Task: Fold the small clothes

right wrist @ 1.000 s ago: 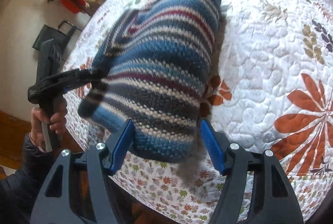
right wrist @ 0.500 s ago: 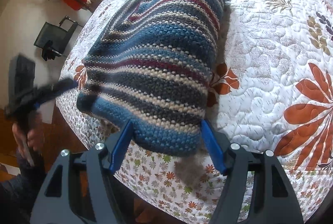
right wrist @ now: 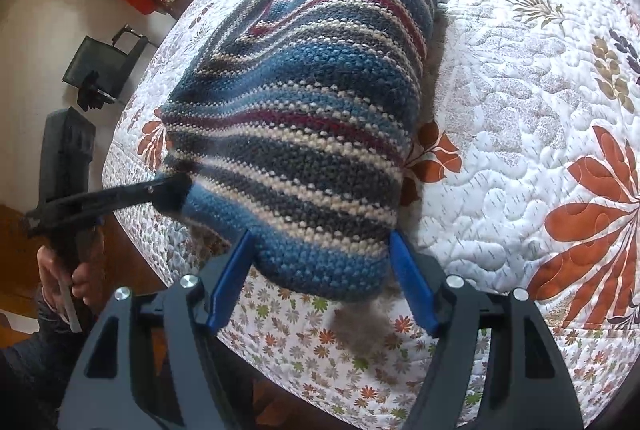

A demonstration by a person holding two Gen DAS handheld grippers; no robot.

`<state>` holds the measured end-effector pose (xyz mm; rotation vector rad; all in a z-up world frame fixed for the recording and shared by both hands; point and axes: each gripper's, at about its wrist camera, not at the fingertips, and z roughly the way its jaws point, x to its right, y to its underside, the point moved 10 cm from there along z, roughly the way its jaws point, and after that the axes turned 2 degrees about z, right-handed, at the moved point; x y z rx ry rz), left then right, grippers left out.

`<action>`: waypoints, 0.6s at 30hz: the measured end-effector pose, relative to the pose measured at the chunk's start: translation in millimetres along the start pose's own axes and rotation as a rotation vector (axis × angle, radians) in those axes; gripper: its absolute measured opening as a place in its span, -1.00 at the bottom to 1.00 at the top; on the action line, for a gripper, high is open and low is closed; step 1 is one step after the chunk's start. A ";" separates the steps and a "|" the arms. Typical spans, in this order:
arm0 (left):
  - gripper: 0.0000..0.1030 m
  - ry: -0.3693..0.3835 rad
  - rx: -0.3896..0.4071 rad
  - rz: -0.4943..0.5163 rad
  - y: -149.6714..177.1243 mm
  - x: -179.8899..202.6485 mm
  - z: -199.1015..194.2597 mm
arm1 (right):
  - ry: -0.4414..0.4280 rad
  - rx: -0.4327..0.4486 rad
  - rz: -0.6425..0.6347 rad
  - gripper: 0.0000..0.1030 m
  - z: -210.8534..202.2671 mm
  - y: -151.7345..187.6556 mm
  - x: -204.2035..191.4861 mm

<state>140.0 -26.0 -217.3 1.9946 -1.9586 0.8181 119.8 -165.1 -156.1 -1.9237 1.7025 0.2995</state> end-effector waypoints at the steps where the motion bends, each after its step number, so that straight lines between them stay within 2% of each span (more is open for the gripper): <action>1: -0.83 -0.002 0.024 0.002 -3.6 -1.2 -6.3 | -0.006 0.001 0.001 0.37 -0.6 0.3 -0.8; 4: -0.84 -0.015 0.125 0.038 -19.9 -2.3 -41.0 | -0.051 -0.002 0.012 0.41 -2.2 1.4 -6.9; 6: -0.84 -0.036 0.141 0.064 -24.3 -5.8 -53.0 | -0.085 -0.007 0.016 0.41 -1.1 2.2 -13.1; 8: -0.83 -0.064 0.097 0.058 -19.4 -17.5 -43.5 | -0.065 -0.005 0.002 0.41 3.0 2.5 -16.2; 11: -0.83 -0.103 -0.005 0.025 -1.7 -34.8 -0.8 | -0.007 -0.024 -0.008 0.41 15.5 4.1 -11.0; 13: -0.83 -0.112 -0.003 0.030 -2.4 -37.5 13.8 | 0.024 -0.055 0.006 0.41 25.9 9.1 -3.8; 17: -0.81 -0.141 0.003 0.051 -9.1 -30.4 14.4 | 0.005 -0.098 0.041 0.37 36.5 18.0 3.2; 18: -0.75 -0.141 -0.001 0.059 -8.7 -27.4 9.0 | 0.004 -0.092 0.037 0.37 33.5 17.9 3.0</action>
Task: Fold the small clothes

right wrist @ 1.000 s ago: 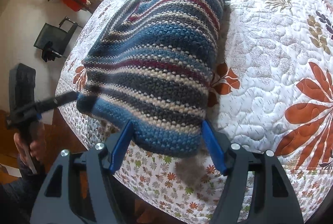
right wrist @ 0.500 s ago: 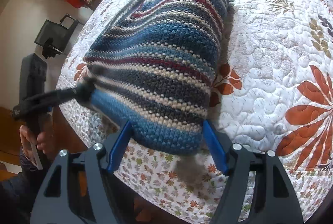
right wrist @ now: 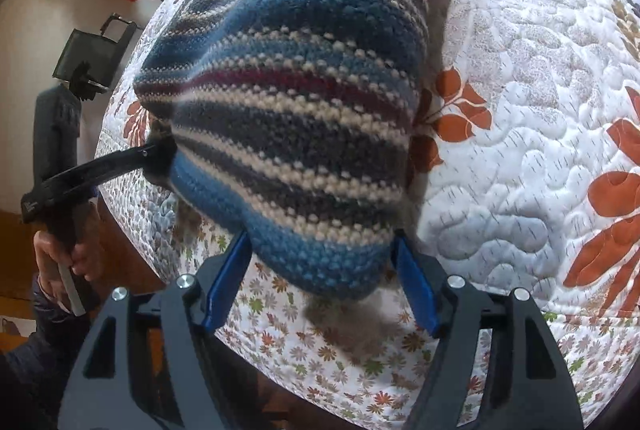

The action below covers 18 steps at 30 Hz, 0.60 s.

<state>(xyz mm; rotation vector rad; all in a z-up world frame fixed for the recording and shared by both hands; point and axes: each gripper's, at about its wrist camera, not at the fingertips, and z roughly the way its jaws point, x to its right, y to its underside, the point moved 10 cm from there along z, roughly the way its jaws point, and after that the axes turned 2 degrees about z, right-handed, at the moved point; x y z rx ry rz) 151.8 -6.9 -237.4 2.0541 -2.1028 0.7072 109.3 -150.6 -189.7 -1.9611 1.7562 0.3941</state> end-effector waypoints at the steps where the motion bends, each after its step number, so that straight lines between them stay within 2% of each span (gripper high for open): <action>1: -0.73 0.006 0.002 0.002 -0.8 2.5 -4.4 | 0.004 0.018 -0.012 0.36 -6.9 -1.3 -0.9; 2: -0.64 0.015 0.008 0.003 -0.9 4.0 -15.2 | 0.015 0.041 -0.029 0.36 -15.7 -4.7 -1.6; 3: -0.42 0.008 0.018 0.001 -1.2 3.2 -26.4 | 0.031 0.068 -0.050 0.36 -27.2 -8.2 -1.8; 5: -0.29 -0.010 0.047 0.007 -7.6 -3.7 -44.4 | 0.033 0.131 -0.093 0.48 -59.5 -22.3 -6.4; 7: -0.26 -0.050 0.086 0.021 -20.0 -9.1 -63.3 | 0.027 0.166 -0.100 0.52 -80.1 -42.2 -6.0; 10: -0.19 -0.041 0.134 0.012 -60.7 -14.6 -74.2 | 0.035 0.199 -0.102 0.54 -99.3 -81.5 -1.3; 13: -0.15 0.011 0.120 0.018 -111.2 -1.5 -50.7 | 0.016 0.200 -0.052 0.56 -97.3 -125.3 12.3; 15: -0.15 0.025 0.091 0.020 -131.6 1.3 -29.9 | -0.014 0.179 -0.005 0.56 -85.8 -146.9 20.3; 18: -0.15 0.049 0.040 0.018 -165.0 11.9 7.6 | 0.022 0.131 0.024 0.56 -55.4 -173.0 34.5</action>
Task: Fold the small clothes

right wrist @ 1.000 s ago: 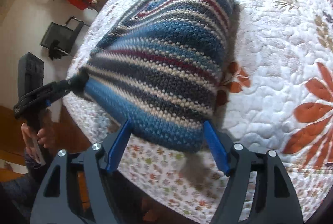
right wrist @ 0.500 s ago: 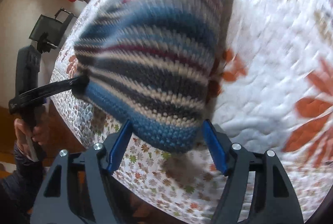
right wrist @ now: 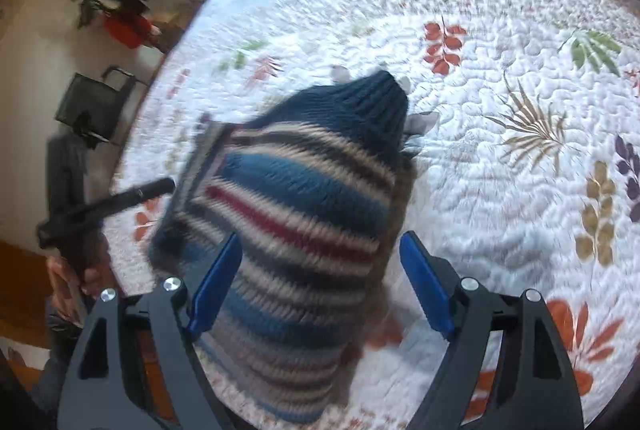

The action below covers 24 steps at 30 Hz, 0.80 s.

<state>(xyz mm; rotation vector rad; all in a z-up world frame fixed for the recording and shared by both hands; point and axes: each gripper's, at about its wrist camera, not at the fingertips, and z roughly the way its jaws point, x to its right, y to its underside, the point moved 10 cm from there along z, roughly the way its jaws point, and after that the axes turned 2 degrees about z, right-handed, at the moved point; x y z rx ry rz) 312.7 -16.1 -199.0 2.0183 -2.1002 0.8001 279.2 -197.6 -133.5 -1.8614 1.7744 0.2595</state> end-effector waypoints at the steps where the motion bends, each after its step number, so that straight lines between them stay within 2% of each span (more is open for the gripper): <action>1: -0.15 0.005 -0.012 0.002 -4.0 6.4 9.5 | 0.004 -0.010 0.004 0.56 6.5 -0.9 1.5; 5: -0.17 0.009 -0.071 0.031 -4.9 20.9 36.5 | -0.034 -0.049 0.034 0.56 33.6 -8.1 1.9; 6: -0.39 0.002 -0.077 0.021 -5.7 18.9 41.0 | -0.033 -0.054 0.041 0.56 37.8 -9.4 2.5; 8: -0.66 -0.005 -0.074 -0.002 -6.4 11.2 41.9 | -0.052 -0.064 0.061 0.50 45.4 -13.8 3.4; 9: -0.75 -0.001 -0.069 -0.025 -9.0 6.8 41.7 | -0.058 -0.062 0.071 0.50 47.5 -15.5 4.1; 11: -0.77 -0.043 -0.053 -0.032 -12.4 -3.2 40.2 | -0.053 -0.050 0.075 0.48 47.9 -17.2 5.1; 14: -0.76 -0.202 -0.023 0.053 -16.2 -12.6 49.9 | -0.026 -0.046 0.078 0.48 57.7 -16.0 11.1; 17: -0.75 -0.237 -0.022 0.068 -11.7 -14.4 58.6 | -0.038 -0.047 0.108 0.49 66.8 -12.8 16.6; 19: -0.69 -0.239 -0.015 0.091 -10.0 -9.4 50.0 | -0.058 -0.043 0.125 0.49 63.4 -10.3 17.3; 24: -0.23 -0.153 0.003 0.055 6.7 -2.3 9.5 | -0.059 -0.022 0.082 0.60 35.3 9.2 8.7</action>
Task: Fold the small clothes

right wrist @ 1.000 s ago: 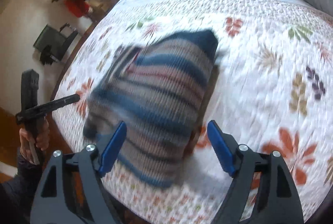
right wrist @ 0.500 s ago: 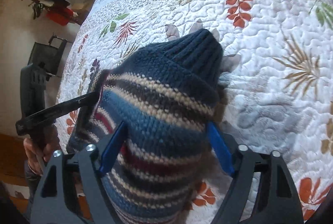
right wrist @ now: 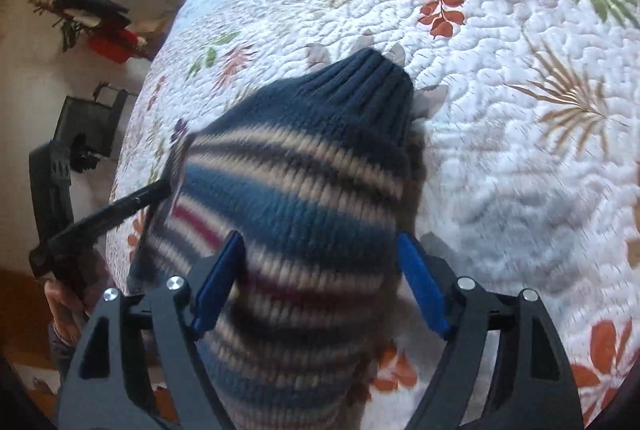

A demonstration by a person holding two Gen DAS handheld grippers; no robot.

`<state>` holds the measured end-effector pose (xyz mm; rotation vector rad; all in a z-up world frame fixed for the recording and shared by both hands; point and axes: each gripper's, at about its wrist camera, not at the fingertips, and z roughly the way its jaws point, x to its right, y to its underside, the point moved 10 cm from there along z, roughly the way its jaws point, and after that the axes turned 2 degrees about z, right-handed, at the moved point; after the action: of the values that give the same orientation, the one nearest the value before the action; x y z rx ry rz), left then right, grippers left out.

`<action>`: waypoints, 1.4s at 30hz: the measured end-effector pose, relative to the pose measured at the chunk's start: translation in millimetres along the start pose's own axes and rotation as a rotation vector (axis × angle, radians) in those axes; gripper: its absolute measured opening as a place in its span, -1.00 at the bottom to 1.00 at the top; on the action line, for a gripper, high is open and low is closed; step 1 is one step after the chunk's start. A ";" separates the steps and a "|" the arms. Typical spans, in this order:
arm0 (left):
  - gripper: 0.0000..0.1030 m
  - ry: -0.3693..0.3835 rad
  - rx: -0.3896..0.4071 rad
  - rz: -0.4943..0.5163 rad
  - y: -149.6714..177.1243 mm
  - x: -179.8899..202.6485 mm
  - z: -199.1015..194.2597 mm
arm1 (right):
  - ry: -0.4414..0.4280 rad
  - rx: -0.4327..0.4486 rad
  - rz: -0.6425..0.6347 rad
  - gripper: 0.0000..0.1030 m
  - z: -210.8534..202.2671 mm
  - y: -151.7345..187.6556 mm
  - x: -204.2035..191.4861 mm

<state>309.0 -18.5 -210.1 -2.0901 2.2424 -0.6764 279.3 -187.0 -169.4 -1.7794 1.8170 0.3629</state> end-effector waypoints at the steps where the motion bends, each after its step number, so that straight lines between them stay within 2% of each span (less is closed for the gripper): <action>1: -0.19 0.020 0.005 0.008 8.9 1.5 -9.9 | 0.000 0.000 -0.012 0.62 -4.3 6.2 -1.8; 3: 0.03 0.044 0.010 0.018 26.6 3.2 -23.2 | -0.014 -0.011 -0.035 0.65 -12.7 27.2 -6.5; 6: 0.09 0.065 -0.004 0.053 62.1 8.9 -36.1 | -0.024 -0.038 -0.057 0.70 -17.2 54.4 -10.0; 9: 0.27 0.061 -0.010 0.074 82.3 11.2 -36.9 | -0.019 -0.058 -0.077 0.70 -20.3 77.2 -11.4; 11: 0.28 0.073 -0.017 0.081 93.2 13.8 -35.4 | -0.023 -0.067 -0.088 0.70 -22.0 88.1 -13.5; 16: 0.40 0.107 -0.008 0.069 97.8 21.9 -29.9 | -0.015 -0.071 -0.110 0.70 -16.3 93.4 -21.4; 19: 0.57 0.139 -0.005 0.086 97.5 30.8 -22.3 | -0.029 -0.080 -0.109 0.70 -8.9 91.0 -25.8; 23: 0.71 0.141 -0.024 0.102 98.0 37.1 -3.3 | -0.049 -0.096 -0.100 0.73 4.5 88.0 -25.8; 27: 0.70 0.112 -0.004 0.141 99.1 41.7 0.7 | -0.107 -0.119 -0.071 0.76 18.6 87.2 -22.8; 30: 0.65 0.105 0.007 0.149 100.7 41.9 0.6 | -0.157 -0.133 -0.045 0.59 24.6 88.4 -19.8; 34: 0.63 0.109 0.015 0.146 101.1 43.6 0.3 | -0.118 -0.110 -0.094 0.16 20.5 90.4 -17.1; 36: 0.63 0.115 0.019 0.146 101.4 46.3 0.4 | -0.116 -0.104 -0.098 0.02 15.1 91.2 -15.4; 42: 0.62 0.116 0.041 0.148 100.3 54.5 -1.4 | -0.128 -0.084 -0.108 -0.13 -1.0 91.1 -13.1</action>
<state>207.1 -67.9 -224.2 -1.8900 2.3908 -0.8458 189.4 -169.4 -178.7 -1.8578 1.6323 0.5045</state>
